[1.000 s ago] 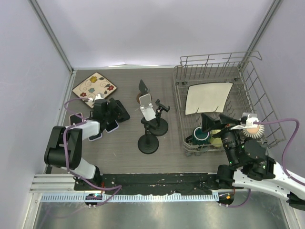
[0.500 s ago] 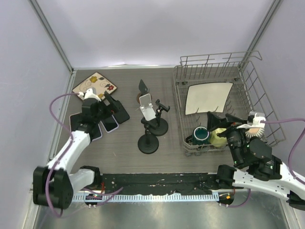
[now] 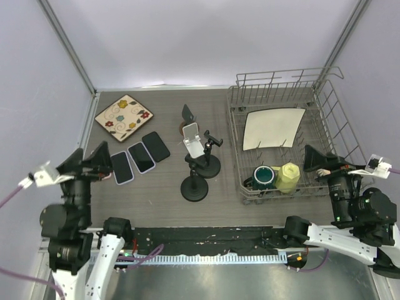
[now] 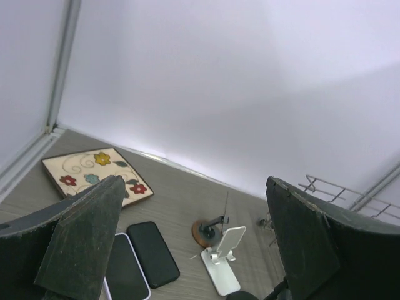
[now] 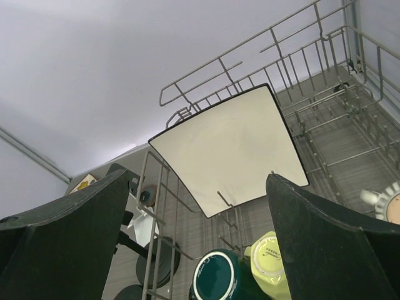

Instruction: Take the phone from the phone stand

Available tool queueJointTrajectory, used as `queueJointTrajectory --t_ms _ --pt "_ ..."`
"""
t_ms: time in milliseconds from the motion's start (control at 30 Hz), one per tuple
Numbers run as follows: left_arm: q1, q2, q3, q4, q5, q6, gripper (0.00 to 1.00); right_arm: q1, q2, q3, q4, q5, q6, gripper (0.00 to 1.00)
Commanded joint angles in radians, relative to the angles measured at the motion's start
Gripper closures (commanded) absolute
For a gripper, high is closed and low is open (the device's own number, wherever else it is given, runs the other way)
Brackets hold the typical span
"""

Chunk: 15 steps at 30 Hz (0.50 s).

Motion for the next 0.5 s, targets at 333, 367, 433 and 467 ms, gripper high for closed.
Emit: queueJointTrajectory --t_ms 333,367,433,467 --pt "0.004 -0.309 -0.186 -0.047 -0.162 0.116 0.0 0.004 -0.1 -0.083 0.091 0.044 -0.122 0.05" --pt "0.004 -0.307 -0.188 -0.045 -0.165 0.112 0.0 0.005 -0.102 -0.087 0.094 0.044 -0.127 0.05" --pt "0.004 -0.304 -0.202 -0.055 -0.172 0.113 0.0 0.004 -0.103 -0.091 0.096 0.047 -0.125 0.05" --pt "0.004 -0.315 -0.214 -0.043 -0.185 0.112 0.0 0.004 -0.105 -0.095 0.094 0.048 -0.125 0.05"
